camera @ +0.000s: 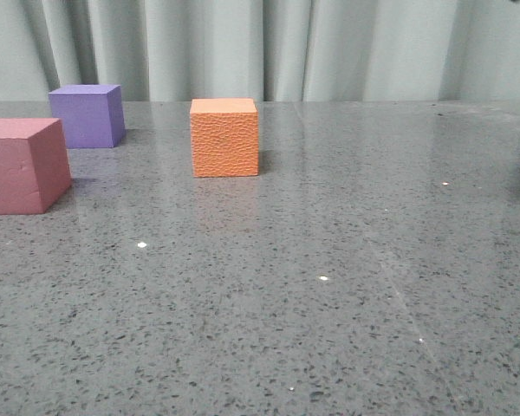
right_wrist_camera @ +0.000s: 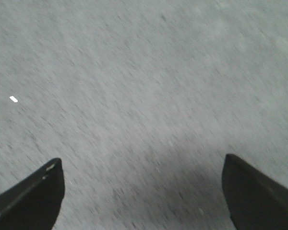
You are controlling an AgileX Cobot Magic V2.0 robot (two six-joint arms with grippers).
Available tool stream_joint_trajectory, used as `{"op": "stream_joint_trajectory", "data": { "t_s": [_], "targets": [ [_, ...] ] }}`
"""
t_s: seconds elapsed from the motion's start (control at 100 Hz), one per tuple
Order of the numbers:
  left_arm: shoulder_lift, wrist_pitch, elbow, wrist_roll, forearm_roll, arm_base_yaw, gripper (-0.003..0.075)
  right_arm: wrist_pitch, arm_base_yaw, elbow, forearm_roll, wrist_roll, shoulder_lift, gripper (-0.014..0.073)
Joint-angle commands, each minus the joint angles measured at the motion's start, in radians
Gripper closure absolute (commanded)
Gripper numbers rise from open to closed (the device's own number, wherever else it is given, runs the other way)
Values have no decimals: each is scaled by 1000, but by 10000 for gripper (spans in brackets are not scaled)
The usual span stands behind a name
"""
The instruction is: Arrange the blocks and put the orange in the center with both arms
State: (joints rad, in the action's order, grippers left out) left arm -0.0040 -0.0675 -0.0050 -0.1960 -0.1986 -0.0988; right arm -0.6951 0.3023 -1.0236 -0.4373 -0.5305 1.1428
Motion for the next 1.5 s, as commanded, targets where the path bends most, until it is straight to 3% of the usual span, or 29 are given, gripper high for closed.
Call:
{"op": "stream_joint_trajectory", "data": {
  "t_s": [0.0, 0.13, 0.22, 0.27, 0.44, 0.46, 1.2, 1.49],
  "targets": [
    [-32, 76, 54, -3, 8, 0, 739, 71, -27, 65, -41, 15, -108, -60],
    [-32, 76, 54, -3, 8, 0, 739, 70, -31, 190, -60, 15, -232, -52],
    [-32, 76, 54, -3, 8, 0, 739, 69, -31, 252, -60, 15, -305, 40],
    [-32, 76, 54, -3, 8, 0, 739, 68, -31, 285, -60, 15, -347, 140],
    [-32, 76, 54, -3, 8, 0, 739, 57, -31, 344, -61, 15, -455, 646],
    [-32, 76, 54, -3, 8, 0, 739, 53, -31, 346, -61, 15, -464, 669],
    [-32, 76, 54, -3, 8, 0, 739, 9, -31, 350, -61, 15, -489, 661],
    [-32, 76, 54, -3, 8, 0, 739, 96, -43, 555, 13, 19, -689, 661]
  ]
}}
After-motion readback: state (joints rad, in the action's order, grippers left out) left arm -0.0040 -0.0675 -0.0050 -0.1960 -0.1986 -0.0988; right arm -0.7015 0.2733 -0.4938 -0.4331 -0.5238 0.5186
